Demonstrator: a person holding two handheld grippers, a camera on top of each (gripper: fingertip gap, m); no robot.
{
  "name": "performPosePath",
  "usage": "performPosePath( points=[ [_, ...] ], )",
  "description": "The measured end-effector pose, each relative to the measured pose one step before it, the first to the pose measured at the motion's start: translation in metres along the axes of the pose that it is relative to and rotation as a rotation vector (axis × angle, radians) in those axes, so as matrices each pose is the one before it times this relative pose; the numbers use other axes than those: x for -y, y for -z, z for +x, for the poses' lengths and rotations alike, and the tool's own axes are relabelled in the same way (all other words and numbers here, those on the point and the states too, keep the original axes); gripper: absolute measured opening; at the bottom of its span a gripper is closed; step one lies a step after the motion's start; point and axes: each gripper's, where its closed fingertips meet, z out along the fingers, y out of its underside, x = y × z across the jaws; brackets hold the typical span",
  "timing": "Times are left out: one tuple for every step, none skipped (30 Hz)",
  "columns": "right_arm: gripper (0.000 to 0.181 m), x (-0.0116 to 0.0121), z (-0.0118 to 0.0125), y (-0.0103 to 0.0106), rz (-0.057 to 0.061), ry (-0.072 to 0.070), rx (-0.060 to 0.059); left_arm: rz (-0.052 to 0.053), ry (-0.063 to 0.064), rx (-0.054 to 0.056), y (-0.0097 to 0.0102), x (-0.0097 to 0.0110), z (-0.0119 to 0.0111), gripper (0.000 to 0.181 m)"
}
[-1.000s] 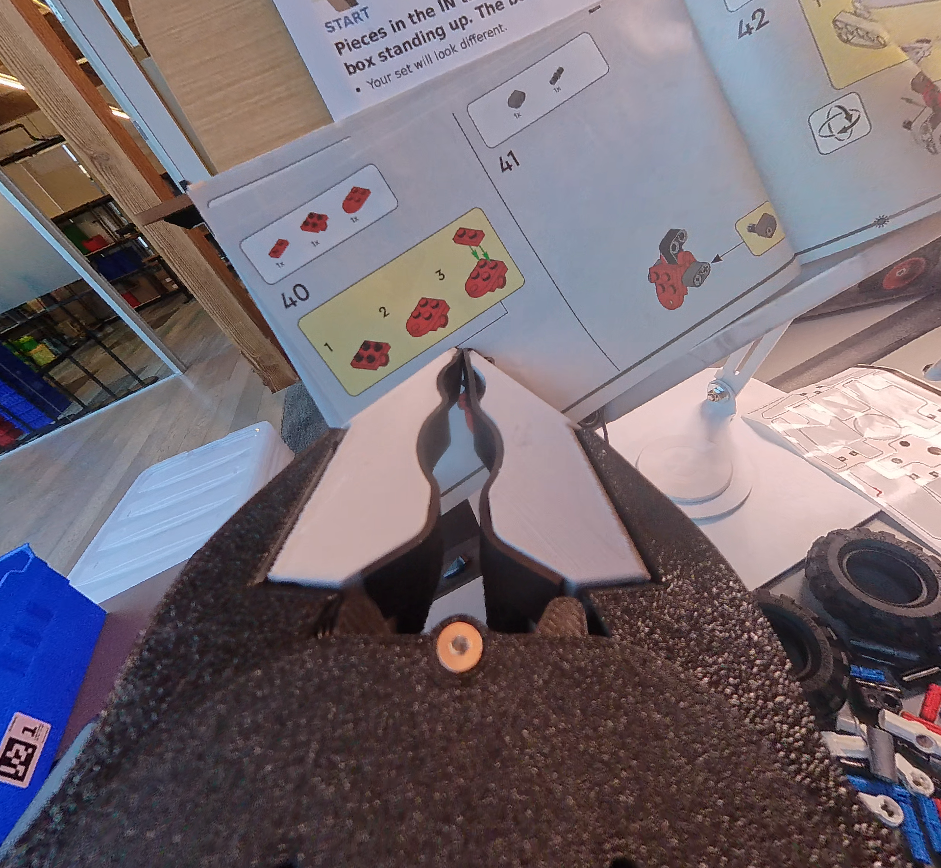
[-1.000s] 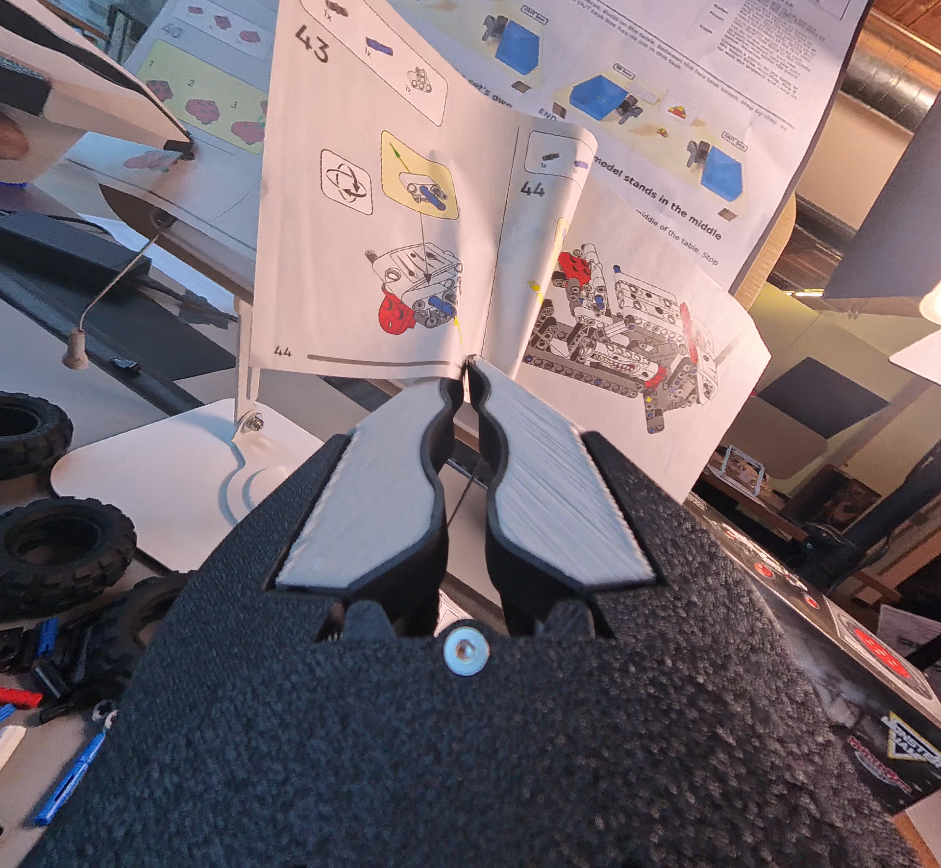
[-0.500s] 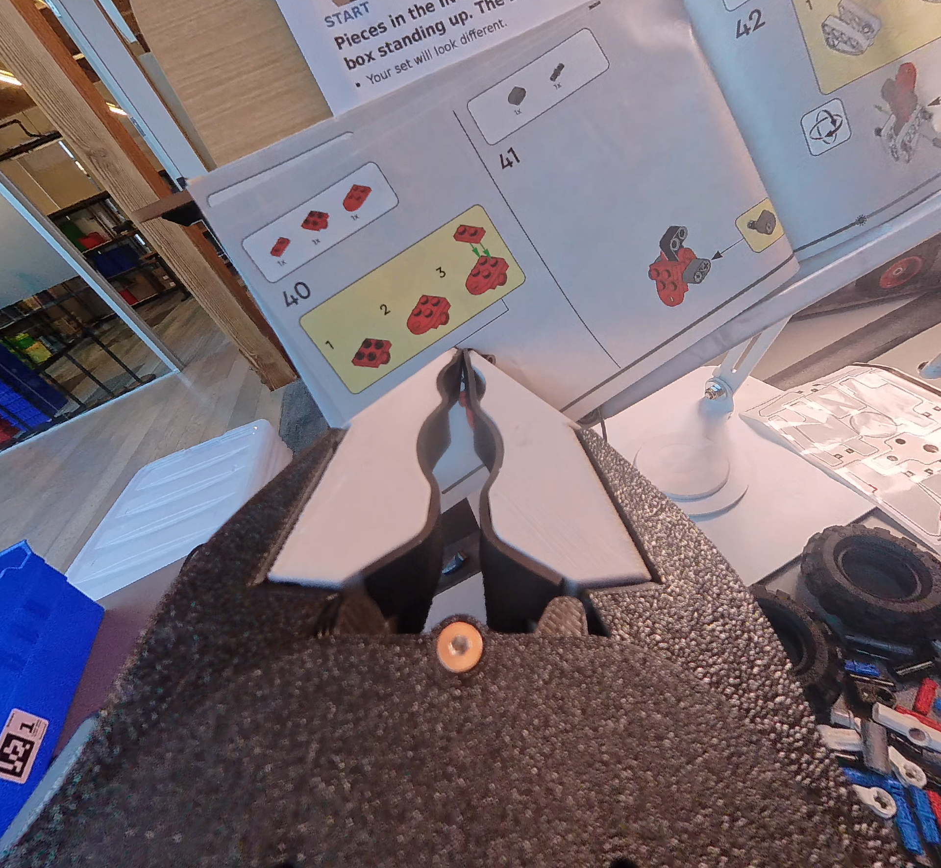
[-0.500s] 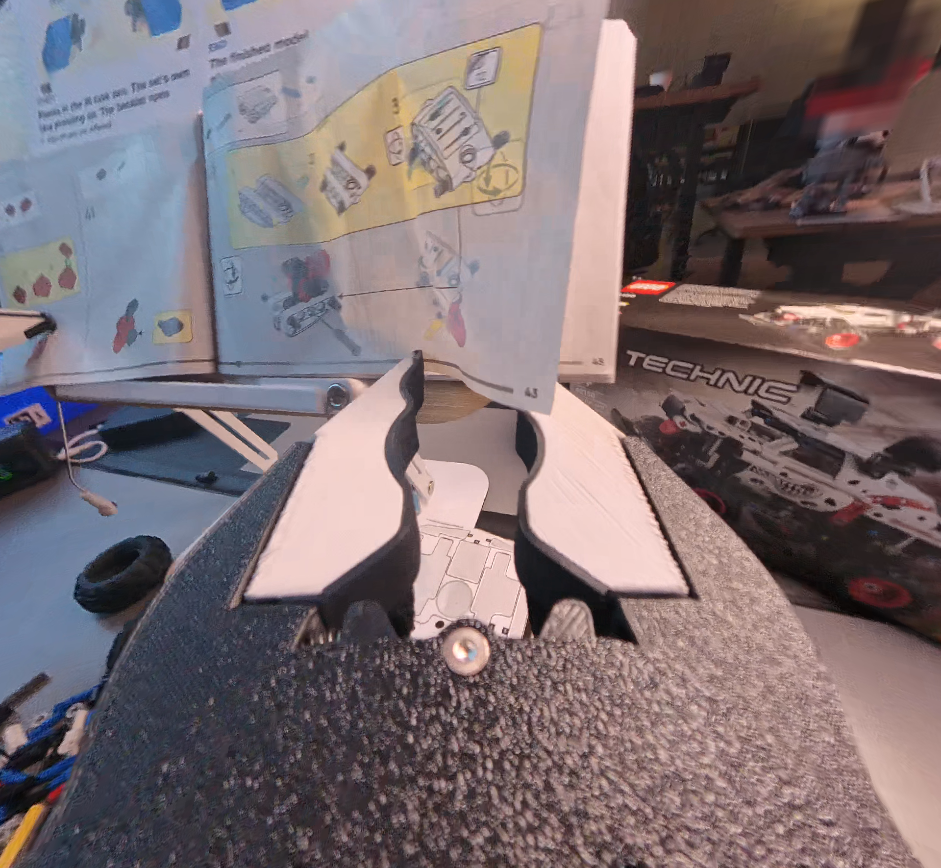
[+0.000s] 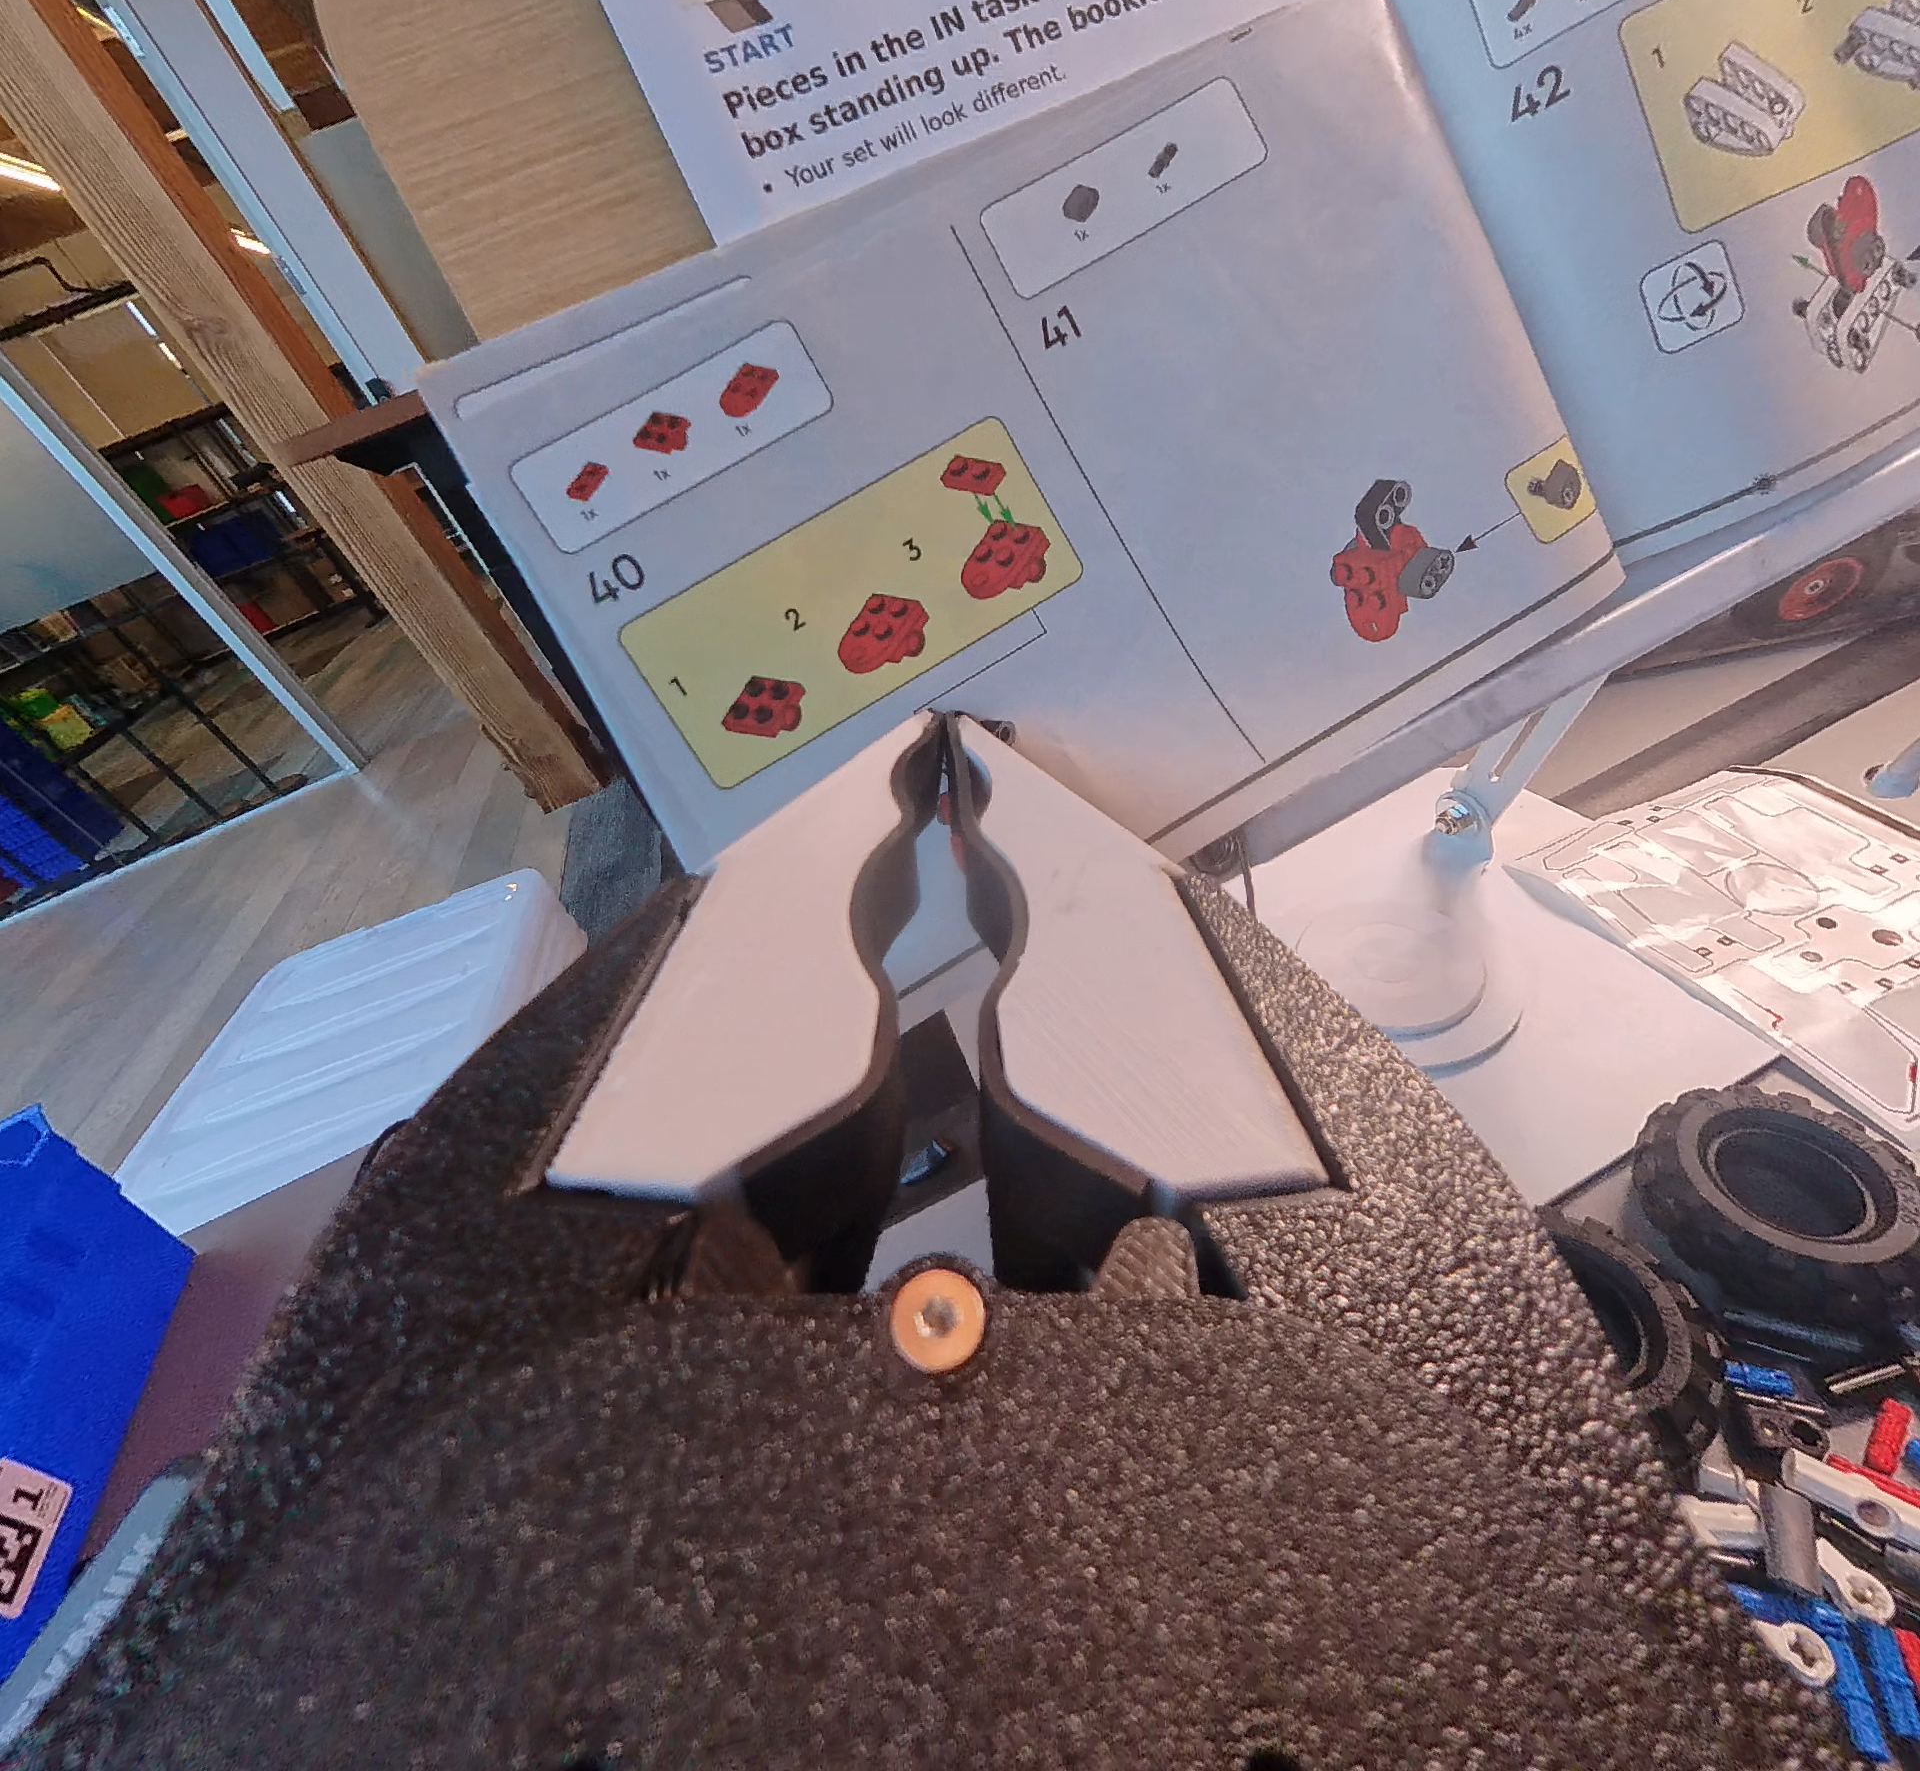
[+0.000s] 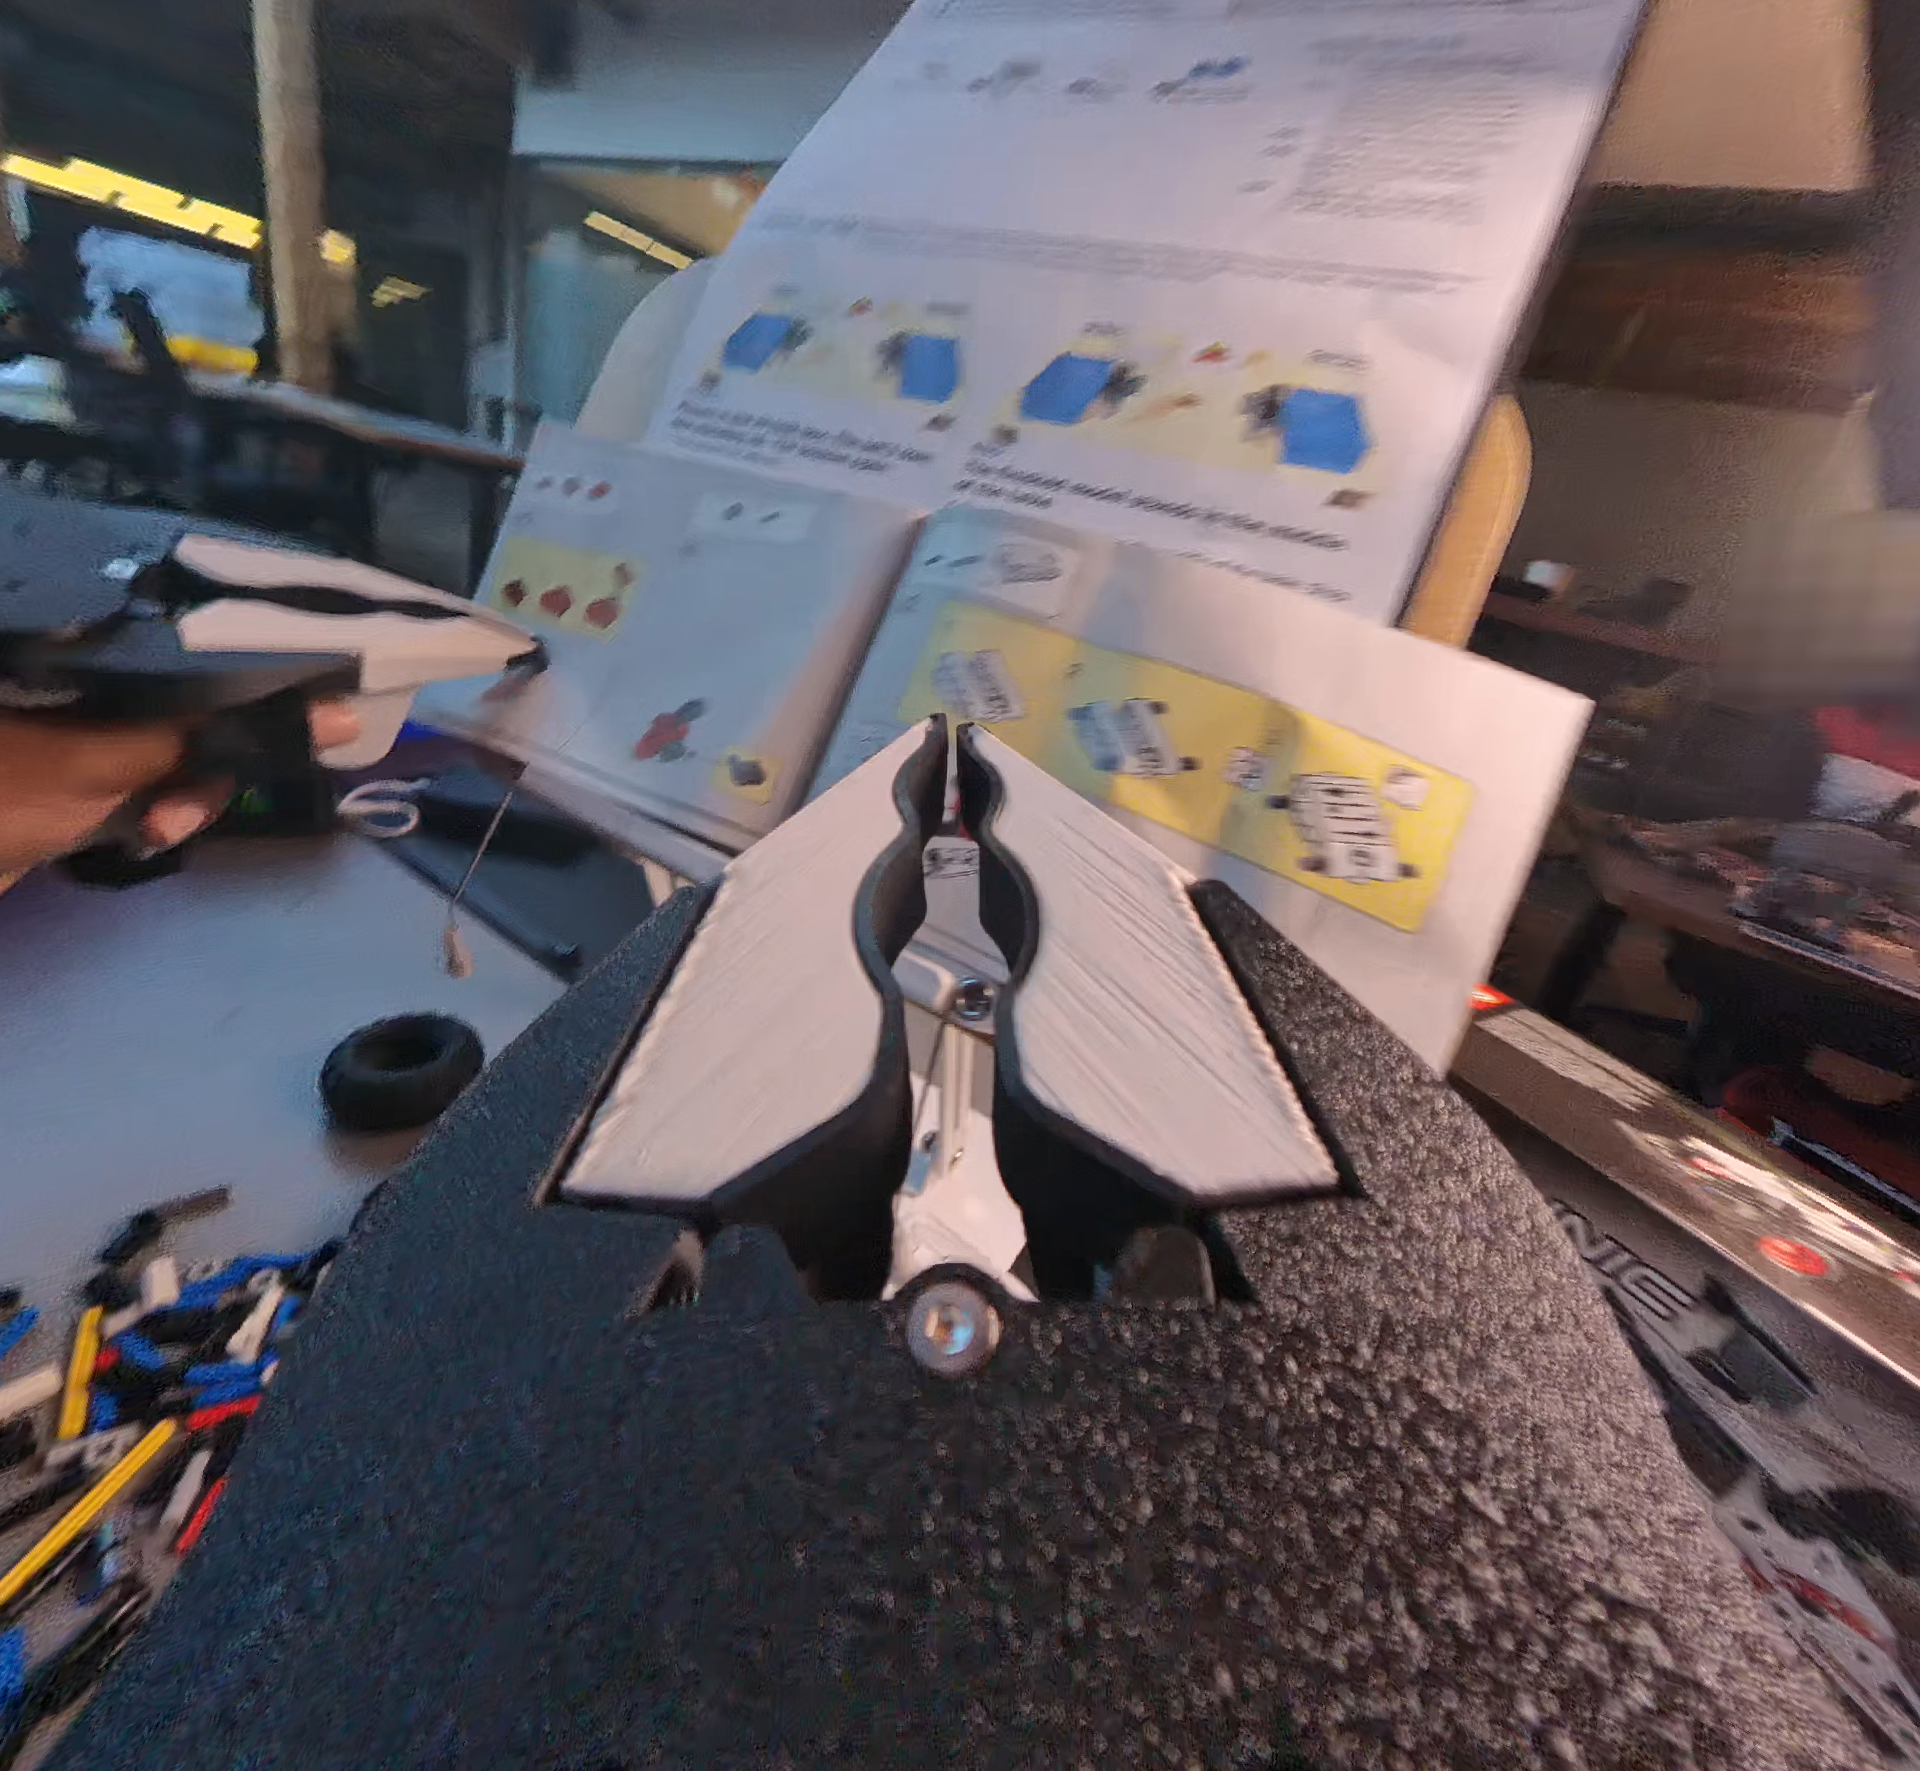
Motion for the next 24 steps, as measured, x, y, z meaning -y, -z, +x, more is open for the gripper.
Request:
performPosePath(
  points=[
    [0.001, -0.00979, -0.01151, -0.00952, -0.0558, 0.0232, 0.0275, 0.001, 0.0032, 0.0025, -0.00041, 0.0011, -0.00141, 0.0],
    [0.001, -0.0124, -0.00316, -0.00957, -0.0636, 0.0282, -0.0113, -0.0005, 0.001, 0.0028, -0.00048, 0.00119, -0.00165, 0.0],
    [0.003, -0.01377, 0.00473, -0.00892, -0.0664, 0.0248, -0.0485, -0.0004, -0.0032, 0.0046, -0.00018, 0.0014, -0.00192, 0.0],
    [0.004, -0.01437, 0.00877, -0.00781, -0.0632, 0.01, -0.0604, -0.0028, -0.0074, 0.0041, 0.00003, 0.00084, -0.00187, 0.0],
    [0.008, -0.01365, 0.00927, -0.00671, -0.0581, -0.0153, -0.0535, -0.0067, -0.0093, 0.0022, -0.00017, 0.00006, -0.00185, 0.0],
    [0.012, -0.00827, 0.00622, -0.0047, -0.0247, -0.0256, -0.0272, -0.0067, -0.0094, 0.0004, 0.00004, -0.00052, -0.00171, 0.0],
    [0.012, -0.0024, 0.00466, -0.00189, 0.0071, -0.0176, -0.0174, -0.0035, -0.0095, 0.002, 0.00036, -0.00063, -0.00194, 0.0],
    [0.013, 0.00062, 0.00438, 0.00015, 0.0187, -0.0036, -0.0252, -0.003, -0.0096, 0.0059, 0.0006, -0.00089, -0.00247, 0.0],
    [0.021, 0.00029, 0.00395, -0.00012, 0.0083, 0.0096, -0.0302, -0.005, -0.0071, 0.0036, 0.00066, -0.00164, -0.00234, 0.0],
    [0.029, 0.00038, 0.00066, -0.00042, 0.0051, 0.0131, -0.0135, -0.0038, -0.0017, 0.0008, 0.00035, -0.00206, -0.00195, 0.001],
    [0.033, 0.00002, -0.00193, -0.00084, 0.0013, 0.0047, 0.0017, -0.0021, 0.0035, -0.0008, 0.00041, -0.00217, -0.00162, 0.001],
    [0.038, 0.00026, -0.00317, -0.00114, 0.0032, -0.004, 0.0098, 0.0022, 0.0078, -0.0041, 0.00052, -0.00147, -0.00061, 0.001],
    [0.04, 0.00069, -0.00237, -0.00111, 0.0037, -0.0019, 0.0064, 0.0048, 0.0103, -0.0026, 0.00084, -0.00048, -0.00038, 0.001],
    [0.04, 0.00067, -0.00132, -0.00091, -0.0006, 0.0029, 0.0021, 0.0012, 0.0089, 0.0024, 0.00114, -0.00043, -0.0006, 0.001],
    [0.04, 0.00097, -0.00181, -0.0008, -0.0003, 0.0002, 0.0084, 0.0035, 0.0091, 0.0016, 0.00135, 0.0004, -0.00021, 0.002],
    [0.04, 0.001, -0.00139, -0.00033, 0.0005, -0.0009, 0.0069, 0.0065, 0.0105, 0.0001, 0.00159, 0.00102, 0.00009, 0.003],
    [0.04, 0.001, -0.00178, -0.00004, 0.0022, 0.0014, 0.0089, 0.0056, 0.0106, -0.0004, 0.00159, 0.00096, 0.00029, 0.003],
    [0.04, 0.00011, -0.00082, 0.00027, -0.0016, 0.0047, 0.0024, 0.0052, 0.0114, -0.0044, 0.00146, 0.00098, 0.00106, 0.005],
    [0.04, -0.00015, -0.00021, 0.00072, -0.0022, 0.0055, 0.0003, 0.0058, 0.0125, -0.0049, 0.00189, 0.00131, 0.00131, 0.008],
    [0.04, -0.00066, -0.00047, 0.00112, -0.0045, -0.0007, 0.0037, 0.0097, 0.0104, -0.0051, 0.0024, 0.00188, 0.00171, 0.011],
    [0.04, -0.00075, 0.00014, 0.00152, -0.0034, -0.0066, 0.0022, 0.0121, 0.0094, -0.006, 0.00265, 0.00225, 0.00253, 0.013],
    [0.04, -0.00009, 0.00024, 0.00167, 0.0031, -0.0077, 0.0019, 0.0164, 0.0091, -0.0116, 0.00242, 0.00246, 0.00405, 0.019],
    [0.04, -0.00014, 0.00071, 0.00174, 0.0041, -0.007, -0.0016, 0.0213, 0.0054, -0.0226, 0.00173, 0.00276, 0.00647, 0.03],
    [0.04, 0.00014, 0.00071, 0.00178, 0.0041, -0.005, -0.0017, 0.0109, -0.0008, -0.0138, 0.00066, 0.00117, 0.00598, 0.043]
  ],
)
